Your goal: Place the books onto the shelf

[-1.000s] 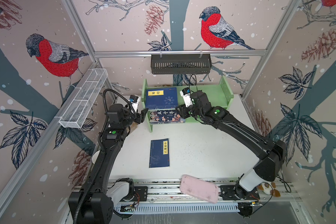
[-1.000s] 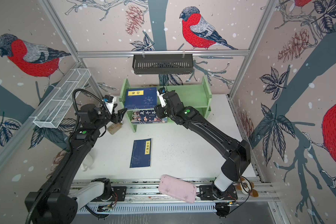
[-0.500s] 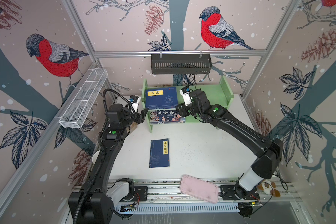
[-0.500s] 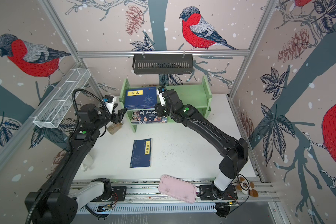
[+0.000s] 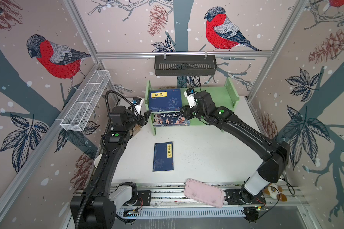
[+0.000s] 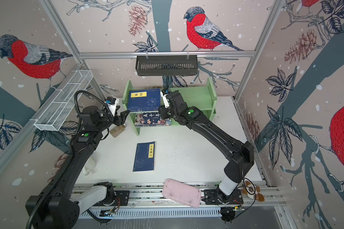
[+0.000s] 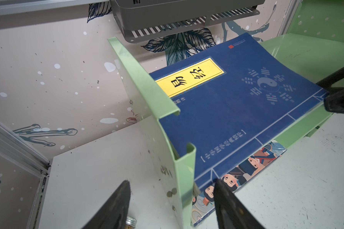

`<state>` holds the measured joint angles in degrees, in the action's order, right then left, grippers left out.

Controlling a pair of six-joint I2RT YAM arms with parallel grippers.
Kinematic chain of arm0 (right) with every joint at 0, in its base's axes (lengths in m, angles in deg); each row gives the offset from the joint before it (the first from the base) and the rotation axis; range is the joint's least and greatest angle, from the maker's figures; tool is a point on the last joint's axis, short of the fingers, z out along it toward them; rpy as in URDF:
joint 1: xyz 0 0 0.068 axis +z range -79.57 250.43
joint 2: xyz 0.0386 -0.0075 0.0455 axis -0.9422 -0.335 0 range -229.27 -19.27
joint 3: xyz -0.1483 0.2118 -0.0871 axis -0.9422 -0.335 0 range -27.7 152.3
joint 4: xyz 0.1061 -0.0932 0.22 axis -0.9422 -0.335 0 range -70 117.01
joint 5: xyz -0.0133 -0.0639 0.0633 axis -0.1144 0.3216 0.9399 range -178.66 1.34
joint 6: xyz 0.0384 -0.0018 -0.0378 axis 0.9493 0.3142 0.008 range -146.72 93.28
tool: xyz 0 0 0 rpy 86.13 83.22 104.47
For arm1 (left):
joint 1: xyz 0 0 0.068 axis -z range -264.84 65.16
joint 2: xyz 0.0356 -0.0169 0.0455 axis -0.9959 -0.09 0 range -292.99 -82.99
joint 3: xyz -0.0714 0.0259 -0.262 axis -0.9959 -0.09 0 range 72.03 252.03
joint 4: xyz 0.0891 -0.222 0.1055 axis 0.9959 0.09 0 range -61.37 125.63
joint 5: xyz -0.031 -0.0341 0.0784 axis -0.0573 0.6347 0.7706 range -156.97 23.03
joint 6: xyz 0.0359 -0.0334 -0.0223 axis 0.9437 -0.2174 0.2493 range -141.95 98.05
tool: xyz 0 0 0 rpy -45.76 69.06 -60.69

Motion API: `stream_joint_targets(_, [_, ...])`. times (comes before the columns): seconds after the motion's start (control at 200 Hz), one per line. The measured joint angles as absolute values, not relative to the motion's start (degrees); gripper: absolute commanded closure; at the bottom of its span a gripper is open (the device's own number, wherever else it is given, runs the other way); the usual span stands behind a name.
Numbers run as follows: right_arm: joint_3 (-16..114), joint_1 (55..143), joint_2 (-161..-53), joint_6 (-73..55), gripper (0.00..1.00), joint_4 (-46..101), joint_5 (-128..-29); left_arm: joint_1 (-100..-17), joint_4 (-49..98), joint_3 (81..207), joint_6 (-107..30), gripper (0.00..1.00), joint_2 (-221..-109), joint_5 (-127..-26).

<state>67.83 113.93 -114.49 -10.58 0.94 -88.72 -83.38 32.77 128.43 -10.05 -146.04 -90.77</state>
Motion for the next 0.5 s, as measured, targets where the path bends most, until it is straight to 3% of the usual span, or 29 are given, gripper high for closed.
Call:
stream_joint_targets(0.235, [67.9,114.0,-114.3,-10.6,0.52,0.9,-88.5,-83.4,32.8,128.4,-10.1,0.30,-145.8,-90.7])
stream_joint_targets(0.5, [62.7,114.3,-105.9,-10.3,0.51,2.5,-89.4,-83.4,37.8,130.3,-10.2,0.17,-143.2,-90.9])
